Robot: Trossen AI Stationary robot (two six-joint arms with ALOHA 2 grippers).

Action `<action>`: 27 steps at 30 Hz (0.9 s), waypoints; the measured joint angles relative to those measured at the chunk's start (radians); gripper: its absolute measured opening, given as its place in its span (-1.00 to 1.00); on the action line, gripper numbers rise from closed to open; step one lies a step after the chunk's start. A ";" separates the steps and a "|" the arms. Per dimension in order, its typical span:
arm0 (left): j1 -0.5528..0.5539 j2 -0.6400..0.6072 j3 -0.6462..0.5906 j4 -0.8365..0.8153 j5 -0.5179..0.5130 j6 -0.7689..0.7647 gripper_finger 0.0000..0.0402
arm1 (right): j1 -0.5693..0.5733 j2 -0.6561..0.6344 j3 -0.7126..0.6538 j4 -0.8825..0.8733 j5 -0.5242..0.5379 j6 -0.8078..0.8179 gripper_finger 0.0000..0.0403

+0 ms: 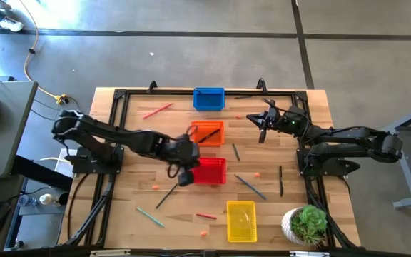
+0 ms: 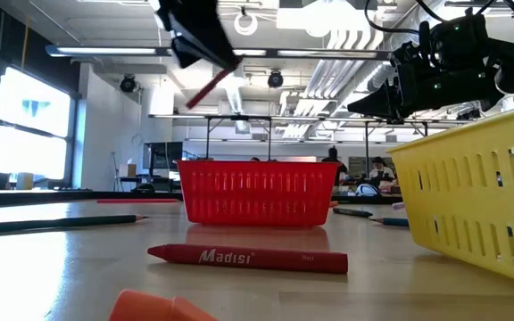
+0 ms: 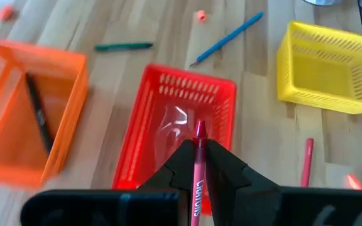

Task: Sort crayons/erasers/pens/pencils in bins
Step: Put the red crayon into the red bin

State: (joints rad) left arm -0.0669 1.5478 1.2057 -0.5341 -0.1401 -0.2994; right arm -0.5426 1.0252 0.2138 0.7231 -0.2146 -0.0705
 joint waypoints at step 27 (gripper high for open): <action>0.024 0.443 0.297 -0.113 0.007 0.077 -0.94 | 0.000 0.000 0.000 0.000 0.000 -0.017 -1.00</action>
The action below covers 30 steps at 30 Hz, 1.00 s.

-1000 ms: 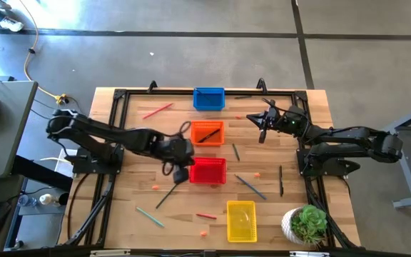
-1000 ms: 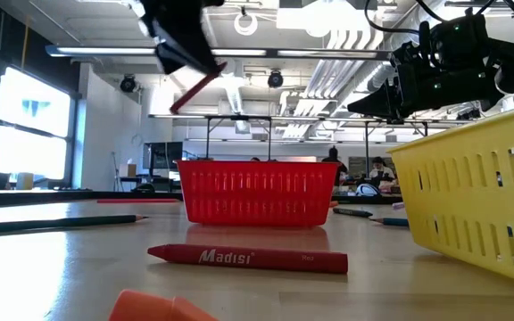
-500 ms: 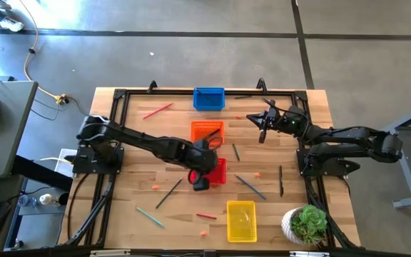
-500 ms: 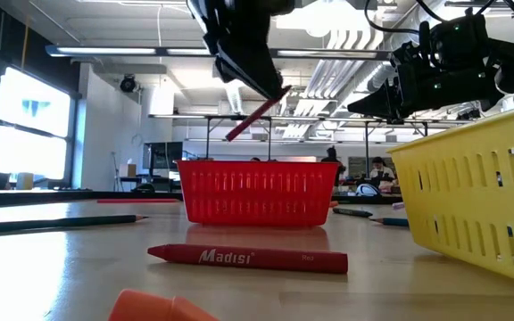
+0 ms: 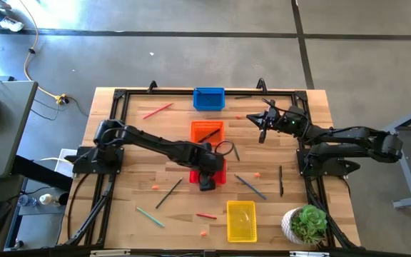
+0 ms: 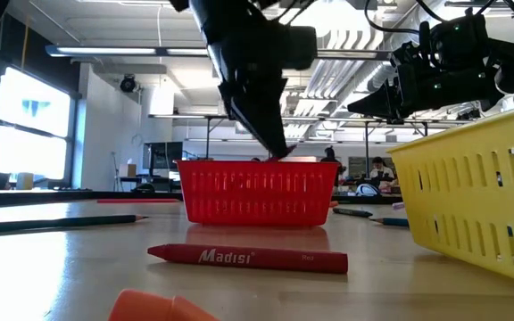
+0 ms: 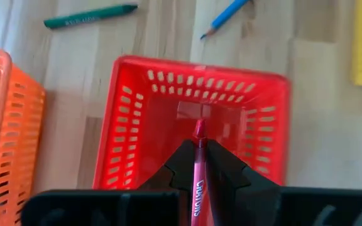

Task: Sort crayons/erasers/pens/pencils in bins
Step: Put the red crayon into the red bin

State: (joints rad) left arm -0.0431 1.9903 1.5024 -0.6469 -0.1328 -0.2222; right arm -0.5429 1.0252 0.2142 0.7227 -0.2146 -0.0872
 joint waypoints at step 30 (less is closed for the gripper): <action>0.030 0.111 0.001 0.077 -0.010 0.019 -0.87 | 0.000 0.002 0.000 -0.003 0.008 -0.009 -1.00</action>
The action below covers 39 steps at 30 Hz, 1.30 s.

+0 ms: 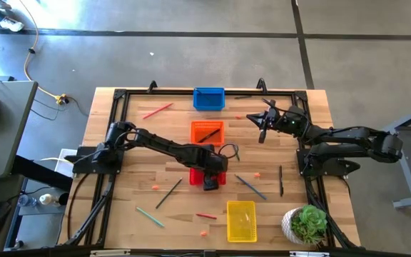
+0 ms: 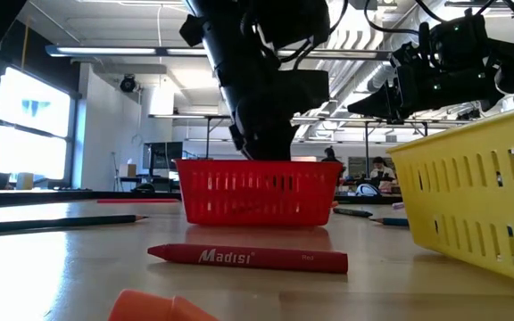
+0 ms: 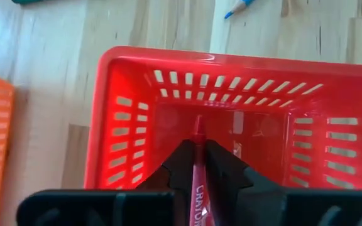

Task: Sort crayons/erasers/pens/pencils in bins
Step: Put the red crayon into the red bin, then put the orange eraser into the yellow bin

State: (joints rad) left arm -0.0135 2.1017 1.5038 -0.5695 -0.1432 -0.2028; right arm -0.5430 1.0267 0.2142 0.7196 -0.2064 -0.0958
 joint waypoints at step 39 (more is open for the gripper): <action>-0.030 -0.097 0.080 0.069 -0.077 0.241 -1.00 | 0.000 0.000 0.000 -0.020 0.047 -0.025 -1.00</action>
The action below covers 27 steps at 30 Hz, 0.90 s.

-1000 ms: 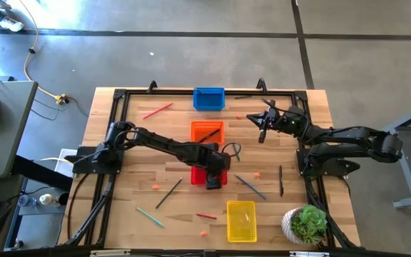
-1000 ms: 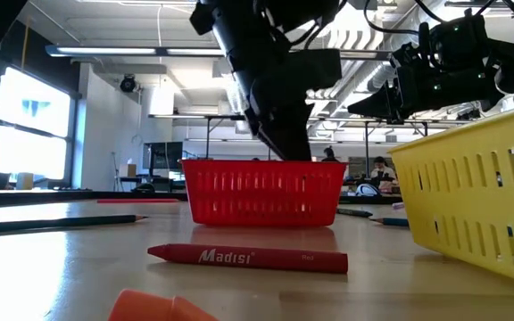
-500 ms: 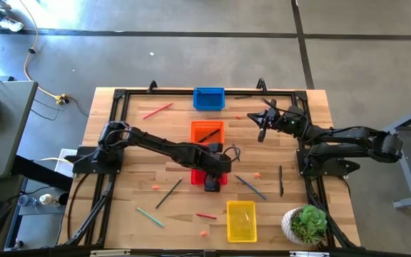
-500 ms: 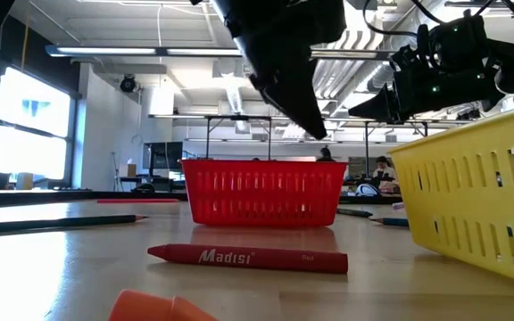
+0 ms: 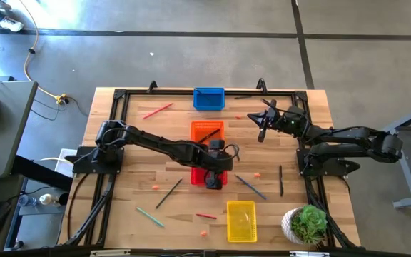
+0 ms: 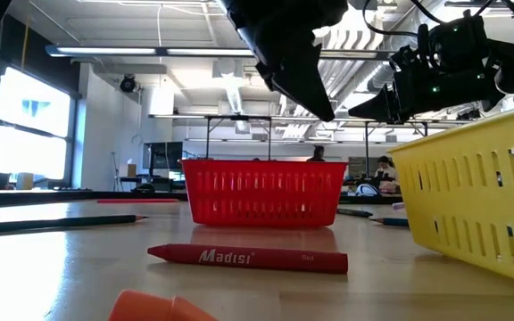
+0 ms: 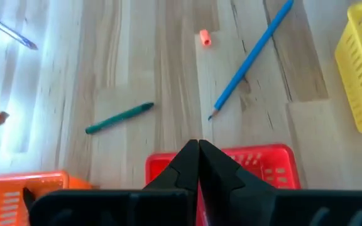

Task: Sort crayons/erasers/pens/pencils in bins
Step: Put the orange eraser into the yellow bin

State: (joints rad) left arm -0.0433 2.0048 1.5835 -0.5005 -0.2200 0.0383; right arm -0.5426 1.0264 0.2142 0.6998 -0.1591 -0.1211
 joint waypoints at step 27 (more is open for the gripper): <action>0.086 -0.442 -0.956 1.195 -0.011 -0.050 -1.00 | 0.000 0.001 0.000 -0.013 0.036 -0.011 -1.00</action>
State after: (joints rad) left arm 0.0422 1.5630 0.6278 0.6943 -0.2305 -0.0118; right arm -0.5426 1.0279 0.2146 0.6868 -0.1233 -0.1325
